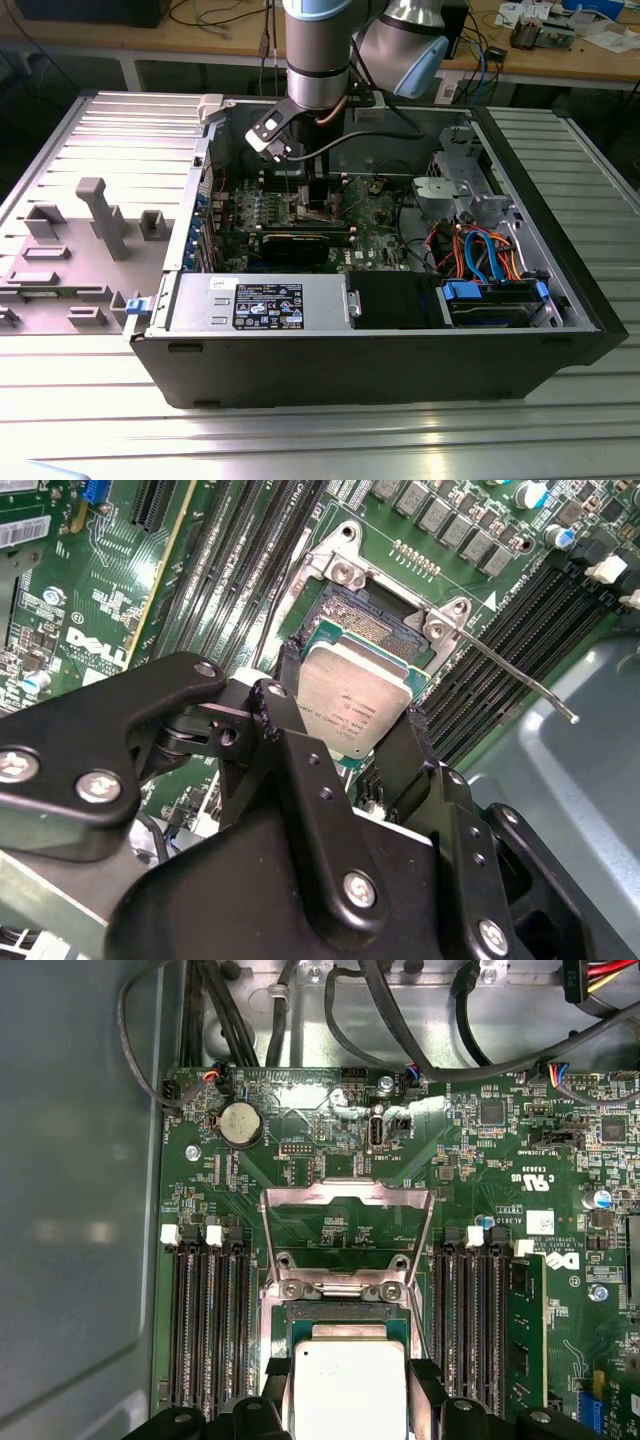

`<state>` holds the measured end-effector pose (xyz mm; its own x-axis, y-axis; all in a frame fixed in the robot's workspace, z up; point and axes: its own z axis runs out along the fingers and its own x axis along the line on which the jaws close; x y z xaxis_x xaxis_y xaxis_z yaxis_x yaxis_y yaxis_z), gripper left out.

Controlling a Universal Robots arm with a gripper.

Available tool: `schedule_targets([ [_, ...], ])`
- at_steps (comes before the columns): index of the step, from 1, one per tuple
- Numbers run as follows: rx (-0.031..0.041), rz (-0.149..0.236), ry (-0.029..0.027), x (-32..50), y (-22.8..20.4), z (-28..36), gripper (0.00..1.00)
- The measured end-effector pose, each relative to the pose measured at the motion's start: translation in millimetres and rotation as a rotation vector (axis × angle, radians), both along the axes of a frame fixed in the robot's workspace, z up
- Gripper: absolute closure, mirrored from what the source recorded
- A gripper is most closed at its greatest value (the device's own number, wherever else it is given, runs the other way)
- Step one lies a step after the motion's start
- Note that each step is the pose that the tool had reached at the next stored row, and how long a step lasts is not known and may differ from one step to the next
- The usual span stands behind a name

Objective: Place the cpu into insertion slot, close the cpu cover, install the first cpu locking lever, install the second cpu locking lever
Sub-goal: 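Place the cpu into insertion slot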

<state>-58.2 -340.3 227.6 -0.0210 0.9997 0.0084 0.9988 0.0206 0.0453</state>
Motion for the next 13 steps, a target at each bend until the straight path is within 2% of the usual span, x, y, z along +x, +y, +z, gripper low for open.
schedule_targets([
  [7,0.0001,0.0,-0.0001,-2.0,0.0,-0.9,0.45],
  [9,0.0001,0.002,-0.0001,-2.8,0.6,-7.2,0.45],
  [13,-0.0001,0.002,0.0,-2.6,1.4,-15.2,0.45],
])
